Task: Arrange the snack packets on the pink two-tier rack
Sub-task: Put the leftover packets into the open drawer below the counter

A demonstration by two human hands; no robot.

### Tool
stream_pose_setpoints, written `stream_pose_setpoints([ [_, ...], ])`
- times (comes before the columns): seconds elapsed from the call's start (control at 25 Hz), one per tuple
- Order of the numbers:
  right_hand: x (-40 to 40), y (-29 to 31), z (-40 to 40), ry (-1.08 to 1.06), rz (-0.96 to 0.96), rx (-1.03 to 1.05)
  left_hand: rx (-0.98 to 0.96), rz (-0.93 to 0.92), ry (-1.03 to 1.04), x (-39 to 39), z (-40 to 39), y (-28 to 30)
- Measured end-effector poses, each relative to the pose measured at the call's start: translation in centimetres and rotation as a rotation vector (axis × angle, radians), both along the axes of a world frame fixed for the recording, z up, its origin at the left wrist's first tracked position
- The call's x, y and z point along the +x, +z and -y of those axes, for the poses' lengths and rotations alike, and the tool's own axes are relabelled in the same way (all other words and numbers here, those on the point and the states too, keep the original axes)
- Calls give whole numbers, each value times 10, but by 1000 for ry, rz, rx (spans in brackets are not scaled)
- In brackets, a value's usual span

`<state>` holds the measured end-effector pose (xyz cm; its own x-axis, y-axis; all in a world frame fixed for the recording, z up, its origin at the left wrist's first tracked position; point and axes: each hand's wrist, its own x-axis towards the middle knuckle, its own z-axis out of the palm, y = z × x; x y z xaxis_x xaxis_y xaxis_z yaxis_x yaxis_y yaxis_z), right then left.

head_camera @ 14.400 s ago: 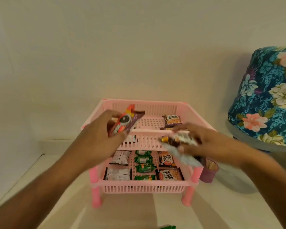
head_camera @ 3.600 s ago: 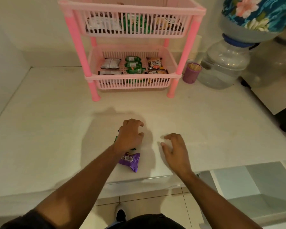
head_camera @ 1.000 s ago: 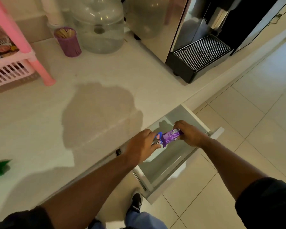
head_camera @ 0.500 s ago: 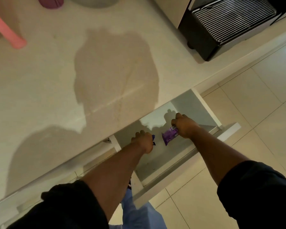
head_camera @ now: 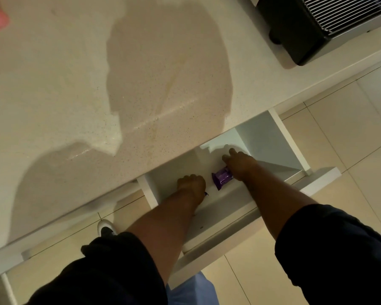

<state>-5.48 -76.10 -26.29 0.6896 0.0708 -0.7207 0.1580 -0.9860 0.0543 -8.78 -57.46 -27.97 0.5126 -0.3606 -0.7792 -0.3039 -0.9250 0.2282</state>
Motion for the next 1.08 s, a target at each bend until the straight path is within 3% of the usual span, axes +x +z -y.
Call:
stream_pose_setpoints([
  [0.36, -3, -8, -8, -42, -78, 14, 12, 59, -9, -8, 1, 0],
  [0.6, -5, 20, -10, -212, -14, 112, -31, 159, -6, -3, -12, 43],
  [0.84, -33, 77, -24, -710, 519, 401, -377, 322, -20, -15, -36, 120],
  [1.08, -56, 142, -87, -891, 955, 438, -591, 446, 3, -18, -97, 185],
])
